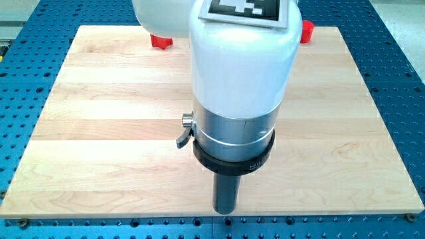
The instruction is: Move the red circle below the red star
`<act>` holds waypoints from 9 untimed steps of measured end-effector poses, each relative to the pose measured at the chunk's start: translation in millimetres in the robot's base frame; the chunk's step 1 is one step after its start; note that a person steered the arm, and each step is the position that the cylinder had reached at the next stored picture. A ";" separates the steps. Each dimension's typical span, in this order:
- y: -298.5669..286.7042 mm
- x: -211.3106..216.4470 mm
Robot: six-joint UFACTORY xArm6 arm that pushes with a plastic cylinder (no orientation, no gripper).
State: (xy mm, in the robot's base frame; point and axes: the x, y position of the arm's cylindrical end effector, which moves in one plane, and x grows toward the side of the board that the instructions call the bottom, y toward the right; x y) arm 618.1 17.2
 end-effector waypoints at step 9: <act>75.0 -130.4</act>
State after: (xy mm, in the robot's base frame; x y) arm 487.7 92.2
